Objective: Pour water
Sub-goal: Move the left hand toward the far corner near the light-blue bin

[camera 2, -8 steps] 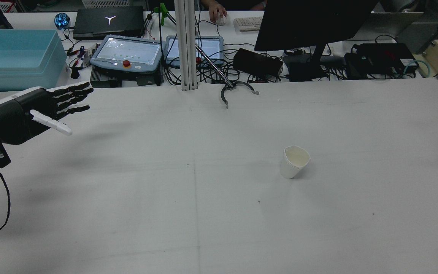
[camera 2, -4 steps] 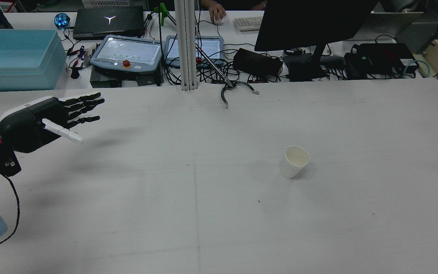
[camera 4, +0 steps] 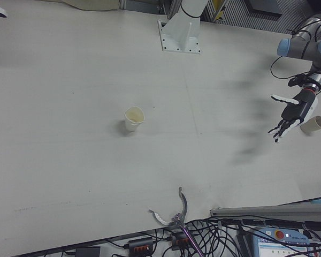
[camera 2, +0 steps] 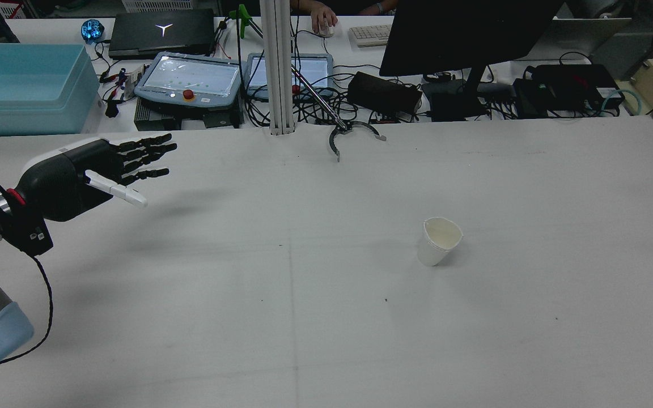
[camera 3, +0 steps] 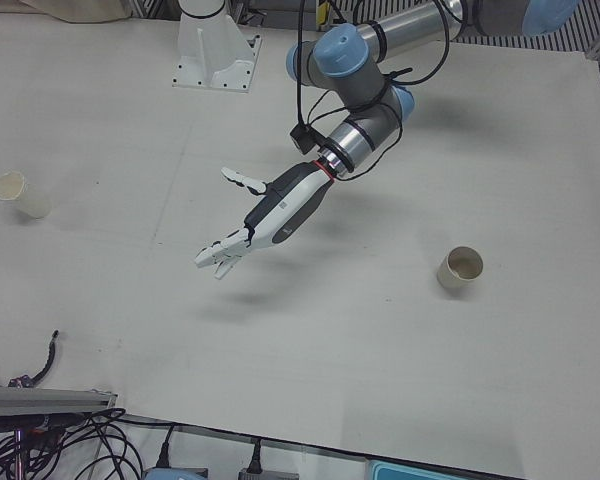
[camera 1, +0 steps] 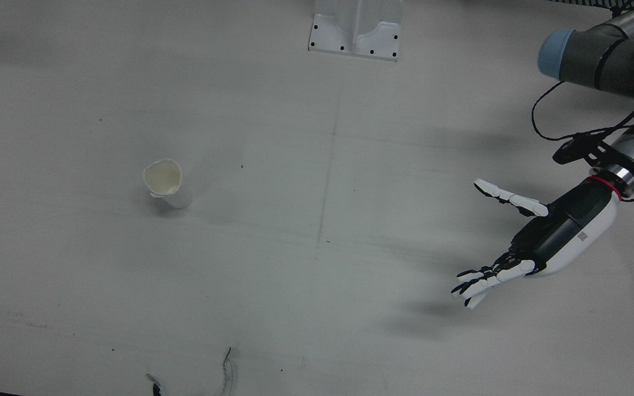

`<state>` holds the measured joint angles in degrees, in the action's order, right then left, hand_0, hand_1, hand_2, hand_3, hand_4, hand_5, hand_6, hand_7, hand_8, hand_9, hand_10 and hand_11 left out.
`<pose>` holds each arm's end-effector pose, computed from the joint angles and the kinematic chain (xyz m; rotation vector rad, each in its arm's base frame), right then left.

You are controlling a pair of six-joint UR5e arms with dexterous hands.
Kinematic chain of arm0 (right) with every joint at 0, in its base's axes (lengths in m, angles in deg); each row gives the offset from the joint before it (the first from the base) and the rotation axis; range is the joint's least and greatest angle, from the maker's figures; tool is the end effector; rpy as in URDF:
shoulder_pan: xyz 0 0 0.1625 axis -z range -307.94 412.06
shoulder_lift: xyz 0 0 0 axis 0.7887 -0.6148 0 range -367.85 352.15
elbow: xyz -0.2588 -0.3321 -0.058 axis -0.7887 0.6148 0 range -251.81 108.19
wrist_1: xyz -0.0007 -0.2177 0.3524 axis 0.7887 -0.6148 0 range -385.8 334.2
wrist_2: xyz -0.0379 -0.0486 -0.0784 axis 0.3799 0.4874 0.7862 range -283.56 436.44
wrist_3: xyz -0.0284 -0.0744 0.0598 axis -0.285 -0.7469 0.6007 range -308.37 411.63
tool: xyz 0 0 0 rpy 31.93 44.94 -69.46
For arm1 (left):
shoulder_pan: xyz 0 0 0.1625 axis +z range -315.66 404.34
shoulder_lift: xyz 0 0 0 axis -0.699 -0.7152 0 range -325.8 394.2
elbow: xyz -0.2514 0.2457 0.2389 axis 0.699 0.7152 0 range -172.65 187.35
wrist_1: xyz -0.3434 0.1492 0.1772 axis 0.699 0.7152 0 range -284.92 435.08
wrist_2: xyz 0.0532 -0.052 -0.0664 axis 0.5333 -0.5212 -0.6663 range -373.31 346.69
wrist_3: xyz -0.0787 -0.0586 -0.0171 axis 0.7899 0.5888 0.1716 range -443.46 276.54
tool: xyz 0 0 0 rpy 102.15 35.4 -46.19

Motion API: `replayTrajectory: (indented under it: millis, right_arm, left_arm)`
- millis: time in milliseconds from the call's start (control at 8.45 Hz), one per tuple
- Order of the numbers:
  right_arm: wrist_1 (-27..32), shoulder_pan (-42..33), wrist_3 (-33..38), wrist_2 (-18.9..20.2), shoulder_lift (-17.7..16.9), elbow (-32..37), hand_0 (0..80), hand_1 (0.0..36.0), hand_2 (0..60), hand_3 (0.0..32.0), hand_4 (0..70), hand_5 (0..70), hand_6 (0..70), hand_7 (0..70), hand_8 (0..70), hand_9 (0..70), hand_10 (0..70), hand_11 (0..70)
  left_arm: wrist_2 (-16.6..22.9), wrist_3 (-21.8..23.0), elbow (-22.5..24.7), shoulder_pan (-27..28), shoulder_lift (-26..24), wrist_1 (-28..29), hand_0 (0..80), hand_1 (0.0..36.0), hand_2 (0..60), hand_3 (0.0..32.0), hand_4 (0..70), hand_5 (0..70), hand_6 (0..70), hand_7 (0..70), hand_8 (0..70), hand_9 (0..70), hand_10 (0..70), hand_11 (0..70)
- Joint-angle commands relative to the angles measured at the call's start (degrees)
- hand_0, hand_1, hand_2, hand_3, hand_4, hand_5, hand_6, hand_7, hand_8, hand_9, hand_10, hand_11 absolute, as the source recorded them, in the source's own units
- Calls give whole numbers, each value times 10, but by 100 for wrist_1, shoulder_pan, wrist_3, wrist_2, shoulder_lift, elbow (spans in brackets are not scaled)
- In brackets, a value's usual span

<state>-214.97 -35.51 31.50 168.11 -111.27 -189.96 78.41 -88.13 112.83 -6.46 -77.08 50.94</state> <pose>0.1138 -0.3945 0.5659 0.3010 -2.1157 1.8955 0.2702 -0.5375 0.3993 -0.6569 2.0279 -1.5711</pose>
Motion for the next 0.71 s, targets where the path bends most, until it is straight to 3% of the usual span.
replayTrajectory:
  millis: [0, 118, 355, 591]
  right_arm:
    - [-6, -67, 0, 9, 7, -60, 421, 105, 184, 70, 0, 70, 231, 173, 74, 51, 0, 0]
    - [3, -23, 0, 0, 41, -51, 419, 103, 176, 66, 0, 70, 224, 158, 72, 46, 0, 0]
    - [-15, -23, 0, 9, 234, -68, 417, 105, 202, 72, 0, 74, 254, 197, 88, 68, 0, 0]
    - [-41, -224, 0, 9, 288, 2, 423, 107, 215, 46, 0, 79, 285, 243, 102, 89, 0, 0]
  left_arm:
    - [4, 10, 51, 1, -87, -126, 800, 343, 0, 0, 239, 0, 158, 96, 63, 5, 92, 178]
    - [4, 10, 60, 1, -69, -109, 800, 342, 0, 0, 236, 0, 157, 95, 63, 5, 93, 179]
    - [4, 1, 322, -17, -60, -65, 800, 319, 0, 0, 230, 0, 151, 88, 61, 3, 91, 174]
    - [4, -43, 280, 1, -453, 84, 800, 319, 0, 0, 239, 0, 158, 98, 64, 5, 94, 178]
